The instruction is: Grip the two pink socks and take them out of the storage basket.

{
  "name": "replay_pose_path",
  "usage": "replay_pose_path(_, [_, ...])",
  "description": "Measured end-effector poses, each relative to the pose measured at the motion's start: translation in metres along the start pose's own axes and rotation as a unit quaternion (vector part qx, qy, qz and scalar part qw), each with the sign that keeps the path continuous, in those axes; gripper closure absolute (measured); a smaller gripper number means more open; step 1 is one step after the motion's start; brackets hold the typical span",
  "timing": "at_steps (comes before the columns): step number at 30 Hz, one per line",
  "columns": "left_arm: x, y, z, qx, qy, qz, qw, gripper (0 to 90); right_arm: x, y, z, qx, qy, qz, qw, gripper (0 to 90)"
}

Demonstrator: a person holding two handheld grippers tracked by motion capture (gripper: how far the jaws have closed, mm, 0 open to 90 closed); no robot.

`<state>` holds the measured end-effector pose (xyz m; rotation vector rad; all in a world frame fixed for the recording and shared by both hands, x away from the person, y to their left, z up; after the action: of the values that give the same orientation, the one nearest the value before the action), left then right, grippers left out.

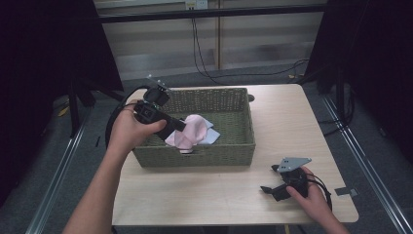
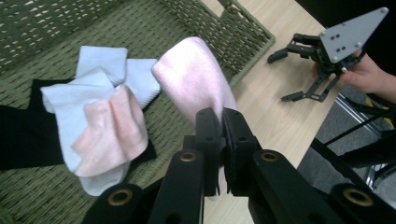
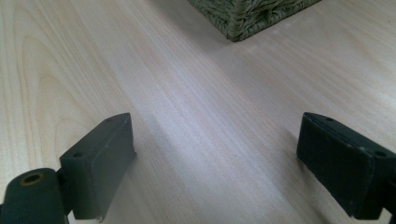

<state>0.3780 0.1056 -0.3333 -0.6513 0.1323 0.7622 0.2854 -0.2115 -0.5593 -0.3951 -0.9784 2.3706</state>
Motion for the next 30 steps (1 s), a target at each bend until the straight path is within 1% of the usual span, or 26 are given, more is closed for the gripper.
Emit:
replay_pose_path(4, [-0.004, 0.005, -0.005, 0.002, 0.005, -0.003, 1.0000, 86.0, 0.000, 0.000, 0.000, 0.000, 0.000, 0.000, 1.0000, 10.5])
replay_pose_path(7, [-0.007, 0.010, -0.008, 0.002, 0.011, -0.009, 0.9999, 85.9, 0.000, 0.000, 0.000, 0.000, 0.000, 0.000, 1.0000, 10.5])
replay_pose_path(9, [-0.008, 0.012, -0.008, 0.005, 0.009, -0.013, 0.9999, 86.0, 0.000, 0.000, 0.000, 0.000, 0.000, 0.000, 1.0000, 10.5])
replay_pose_path(12, [-0.013, 0.014, -0.009, 0.002, 0.010, -0.017, 0.9998, 85.9, 0.000, 0.000, 0.000, 0.000, 0.000, 0.000, 1.0000, 10.5])
replay_pose_path(13, [-0.016, 0.016, -0.009, 0.002, 0.012, -0.022, 0.9997, 85.9, 0.000, 0.000, 0.000, 0.000, 0.000, 0.000, 1.0000, 10.5])
replay_pose_path(15, [-0.018, 0.017, -0.009, 0.006, 0.010, -0.026, 0.9996, 85.9, 0.000, 0.000, 0.000, 0.000, 0.000, 0.000, 1.0000, 10.5])
replay_pose_path(16, [-0.019, 0.018, -0.009, 0.006, 0.011, -0.025, 0.9996, 85.9, 0.000, 0.000, 0.000, 0.000, 0.000, 0.000, 1.0000, 10.5])
replay_pose_path(17, [-0.023, 0.019, -0.009, 0.006, 0.015, -0.028, 0.9995, 85.8, 0.000, 0.000, 0.000, 0.000, 0.000, 0.000, 1.0000, 10.5])
replay_pose_path(19, [-0.024, 0.020, -0.009, 0.007, 0.014, -0.031, 0.9994, 85.7, 0.000, 0.000, 0.000, 0.000, 0.000, 0.000, 1.0000, 10.5])
replay_pose_path(23, [-0.028, 0.024, -0.013, 0.008, 0.022, -0.033, 0.9992, 85.6, 0.000, 0.000, 0.000, 0.000, 0.000, 0.000, 1.0000, 10.5])
replay_pose_path(25, [-0.029, 0.026, -0.017, 0.010, 0.030, -0.035, 0.9989, 85.2, 0.000, 0.000, 0.000, 0.000, 0.000, 0.000, 1.0000, 10.5])
replay_pose_path(26, [-0.029, 0.026, -0.017, 0.010, 0.030, -0.035, 0.9989, 85.0, 0.000, 0.000, 0.000, 0.000, 0.000, 0.000, 1.0000, 10.5])
replay_pose_path(30, [-0.032, 0.032, -0.027, 0.016, 0.041, -0.035, 0.9984, 84.5, 0.000, 0.000, 0.000, 0.000, 0.000, 0.000, 1.0000, 10.5])
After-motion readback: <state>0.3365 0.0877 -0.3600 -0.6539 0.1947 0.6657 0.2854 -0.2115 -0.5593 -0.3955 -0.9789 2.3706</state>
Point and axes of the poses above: each handheld gripper's, and its own axes: z roughly backward along the jaws, y roughly out of its underside, x roughly to its left, the point moved 7 cm from there along -z, roughly forward along the jaws, and after that the axes turned 7 degrees about z, right-handed, at the moved point
